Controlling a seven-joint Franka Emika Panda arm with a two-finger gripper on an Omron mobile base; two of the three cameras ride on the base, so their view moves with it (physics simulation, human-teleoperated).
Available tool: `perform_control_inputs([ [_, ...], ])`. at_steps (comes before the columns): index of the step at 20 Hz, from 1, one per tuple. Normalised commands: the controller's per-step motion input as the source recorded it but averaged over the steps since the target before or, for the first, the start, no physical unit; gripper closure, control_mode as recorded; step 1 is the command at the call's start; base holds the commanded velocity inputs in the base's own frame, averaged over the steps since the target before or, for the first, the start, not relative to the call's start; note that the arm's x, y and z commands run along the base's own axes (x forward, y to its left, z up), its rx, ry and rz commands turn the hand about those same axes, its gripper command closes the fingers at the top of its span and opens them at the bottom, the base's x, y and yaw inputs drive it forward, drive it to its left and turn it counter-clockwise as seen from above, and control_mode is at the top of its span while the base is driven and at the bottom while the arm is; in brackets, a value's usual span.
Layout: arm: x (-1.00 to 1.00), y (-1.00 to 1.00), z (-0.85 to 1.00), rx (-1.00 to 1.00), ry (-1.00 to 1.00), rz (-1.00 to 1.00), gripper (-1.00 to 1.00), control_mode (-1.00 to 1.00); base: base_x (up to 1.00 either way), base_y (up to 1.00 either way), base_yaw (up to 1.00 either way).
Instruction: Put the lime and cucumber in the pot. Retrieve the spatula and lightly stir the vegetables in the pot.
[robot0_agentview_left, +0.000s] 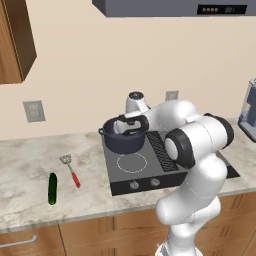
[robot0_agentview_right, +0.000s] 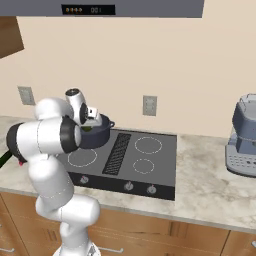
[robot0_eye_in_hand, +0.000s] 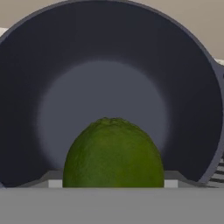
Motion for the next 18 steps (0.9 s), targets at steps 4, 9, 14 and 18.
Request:
perform_control_inputs([
  [4,0.1,0.0,-0.02,0.0,0.0,-0.03,1.0,-1.0,0.0,0.0,0.0],
  [9,0.26,0.0,0.0,0.0,0.0,0.0,1.0,-1.0,0.0,0.0,0.0],
  [14,0.13,0.0,0.0,0.0,0.0,0.0,1.0,-1.0,0.0,0.0,0.0],
  [18,0.0,0.0,0.0,0.0,0.02,0.0,-1.0,-1.0,0.0,0.0,0.0],
])
